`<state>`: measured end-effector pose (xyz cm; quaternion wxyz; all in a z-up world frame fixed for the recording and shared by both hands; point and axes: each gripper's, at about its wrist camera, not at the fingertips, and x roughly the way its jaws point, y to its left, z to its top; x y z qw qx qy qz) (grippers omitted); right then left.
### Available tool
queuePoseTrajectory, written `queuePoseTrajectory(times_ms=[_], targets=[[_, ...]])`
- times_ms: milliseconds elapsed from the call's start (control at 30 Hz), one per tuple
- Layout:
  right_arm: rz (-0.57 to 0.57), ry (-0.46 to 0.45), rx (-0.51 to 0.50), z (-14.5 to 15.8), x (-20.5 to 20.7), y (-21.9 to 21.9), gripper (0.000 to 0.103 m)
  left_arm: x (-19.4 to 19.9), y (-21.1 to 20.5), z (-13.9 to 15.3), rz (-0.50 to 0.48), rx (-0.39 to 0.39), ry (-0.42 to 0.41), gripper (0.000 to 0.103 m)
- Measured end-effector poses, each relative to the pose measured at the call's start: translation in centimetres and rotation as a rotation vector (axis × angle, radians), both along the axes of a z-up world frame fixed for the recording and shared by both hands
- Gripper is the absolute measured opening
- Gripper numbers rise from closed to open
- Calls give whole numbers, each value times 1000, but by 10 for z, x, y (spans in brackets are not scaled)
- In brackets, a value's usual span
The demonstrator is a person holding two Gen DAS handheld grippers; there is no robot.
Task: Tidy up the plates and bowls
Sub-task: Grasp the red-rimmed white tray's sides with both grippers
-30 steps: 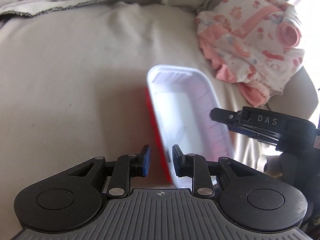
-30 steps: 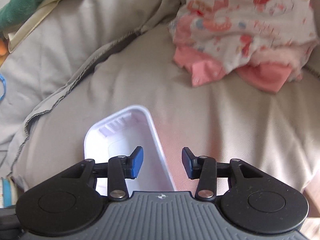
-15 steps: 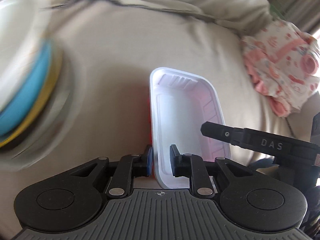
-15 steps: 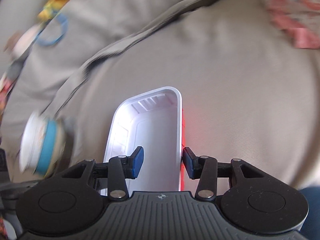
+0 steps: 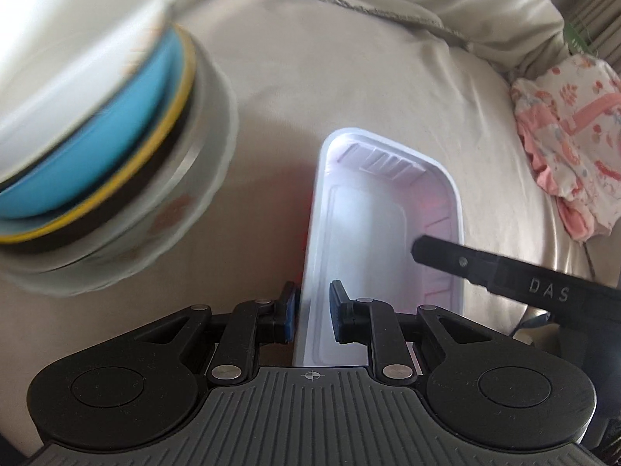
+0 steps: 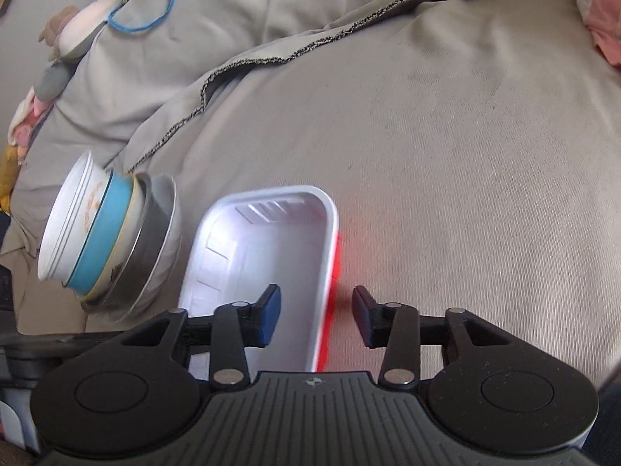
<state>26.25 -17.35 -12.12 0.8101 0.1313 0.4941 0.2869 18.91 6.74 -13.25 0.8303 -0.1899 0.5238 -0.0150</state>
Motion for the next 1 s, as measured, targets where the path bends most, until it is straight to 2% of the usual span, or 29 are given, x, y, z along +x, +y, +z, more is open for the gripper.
queuePoseTrajectory(times_ms=[200, 333, 433, 833, 1000], targets=[[-31, -45, 1, 2, 15, -5, 36, 19, -28, -1, -44, 92, 4, 21], [-40, -1, 7, -6, 22, -11, 36, 25, -36, 0, -38, 136, 9, 23], [-42, -7, 12, -7, 19, -13, 36, 25, -43, 0, -47, 167, 1, 25], [-62, -8, 23, -10, 13, -15, 35, 15, -31, -2, -51, 138, -40, 24], [-49, -36, -1, -8, 4, -13, 35, 15, -30, -2, -54, 126, -43, 23]])
